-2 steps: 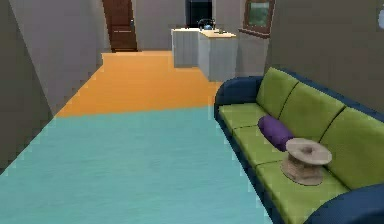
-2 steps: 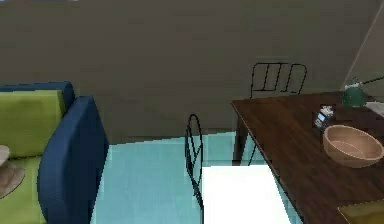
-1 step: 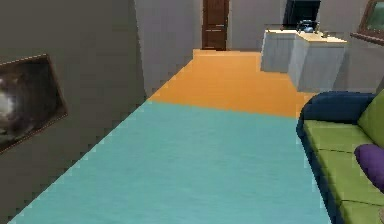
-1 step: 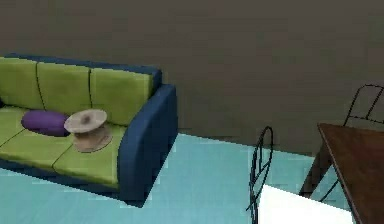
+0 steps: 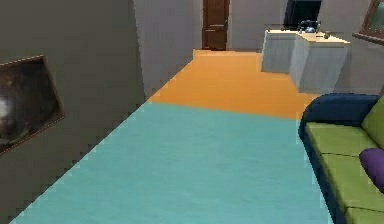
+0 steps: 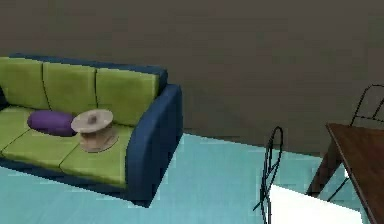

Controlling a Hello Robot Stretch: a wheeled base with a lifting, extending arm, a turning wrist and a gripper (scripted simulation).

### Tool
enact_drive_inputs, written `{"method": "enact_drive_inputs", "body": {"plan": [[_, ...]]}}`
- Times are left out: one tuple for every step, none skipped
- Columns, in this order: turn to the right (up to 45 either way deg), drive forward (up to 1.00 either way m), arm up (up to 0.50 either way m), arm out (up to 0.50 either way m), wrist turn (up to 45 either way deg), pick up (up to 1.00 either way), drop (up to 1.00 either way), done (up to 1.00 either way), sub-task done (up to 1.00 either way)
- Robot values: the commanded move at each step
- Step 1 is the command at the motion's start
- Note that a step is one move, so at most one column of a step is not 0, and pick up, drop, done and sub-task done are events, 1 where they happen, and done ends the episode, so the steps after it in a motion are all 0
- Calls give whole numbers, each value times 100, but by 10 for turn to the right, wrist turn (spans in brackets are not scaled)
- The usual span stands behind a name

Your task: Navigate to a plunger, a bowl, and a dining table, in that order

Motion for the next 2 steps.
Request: {"method": "enact_drive_inputs", "body": {"plan": [[450,0,0,0,0,0,0,0,0],[240,0,0,0,0,0,0,0,0]]}}
